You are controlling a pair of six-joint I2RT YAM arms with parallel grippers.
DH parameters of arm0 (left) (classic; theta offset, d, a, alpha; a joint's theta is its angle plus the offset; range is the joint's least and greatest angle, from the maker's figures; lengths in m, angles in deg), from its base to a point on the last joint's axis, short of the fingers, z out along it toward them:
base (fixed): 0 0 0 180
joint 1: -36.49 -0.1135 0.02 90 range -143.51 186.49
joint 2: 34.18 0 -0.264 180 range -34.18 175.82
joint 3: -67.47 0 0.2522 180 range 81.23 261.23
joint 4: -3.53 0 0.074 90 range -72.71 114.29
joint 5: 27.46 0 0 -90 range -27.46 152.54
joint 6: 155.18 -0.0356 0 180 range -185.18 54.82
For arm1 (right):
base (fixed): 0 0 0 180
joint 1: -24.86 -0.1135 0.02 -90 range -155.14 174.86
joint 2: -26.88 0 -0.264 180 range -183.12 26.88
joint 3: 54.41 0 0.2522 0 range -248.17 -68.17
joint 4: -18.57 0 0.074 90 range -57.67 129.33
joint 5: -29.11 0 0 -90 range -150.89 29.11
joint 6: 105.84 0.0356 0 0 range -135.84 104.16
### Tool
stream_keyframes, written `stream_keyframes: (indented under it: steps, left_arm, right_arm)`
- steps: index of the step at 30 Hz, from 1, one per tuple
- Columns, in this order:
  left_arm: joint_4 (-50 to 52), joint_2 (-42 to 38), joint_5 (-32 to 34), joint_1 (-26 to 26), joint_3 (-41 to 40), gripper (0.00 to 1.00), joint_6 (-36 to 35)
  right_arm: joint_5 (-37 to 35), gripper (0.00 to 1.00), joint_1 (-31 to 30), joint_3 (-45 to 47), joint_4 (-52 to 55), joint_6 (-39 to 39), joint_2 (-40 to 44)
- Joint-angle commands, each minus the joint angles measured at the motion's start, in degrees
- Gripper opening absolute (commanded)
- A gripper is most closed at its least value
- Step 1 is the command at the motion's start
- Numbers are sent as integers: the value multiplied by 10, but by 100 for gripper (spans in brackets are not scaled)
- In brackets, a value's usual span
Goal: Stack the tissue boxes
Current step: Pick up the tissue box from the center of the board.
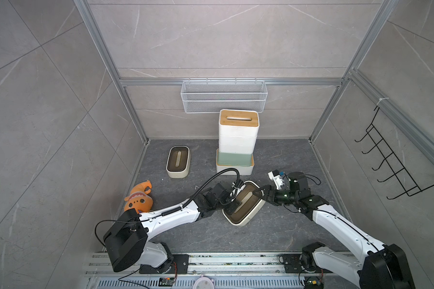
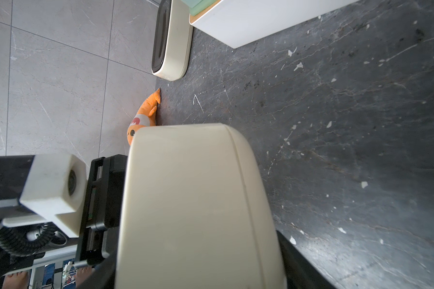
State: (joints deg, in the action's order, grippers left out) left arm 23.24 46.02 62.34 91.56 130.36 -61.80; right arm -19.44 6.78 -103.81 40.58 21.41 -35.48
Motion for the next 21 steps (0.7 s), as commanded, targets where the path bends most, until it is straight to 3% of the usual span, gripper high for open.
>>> stream_keyframes:
  steps: [1,21]
  left_arm:
    - [-22,9,-8,0,15,48,-13]
    - [-8,27,2,-2,36,56,-5]
  right_arm:
    - [45,76,-4,-24,-16,2,7]
    - [31,67,-4,-34,-10,-8,-3]
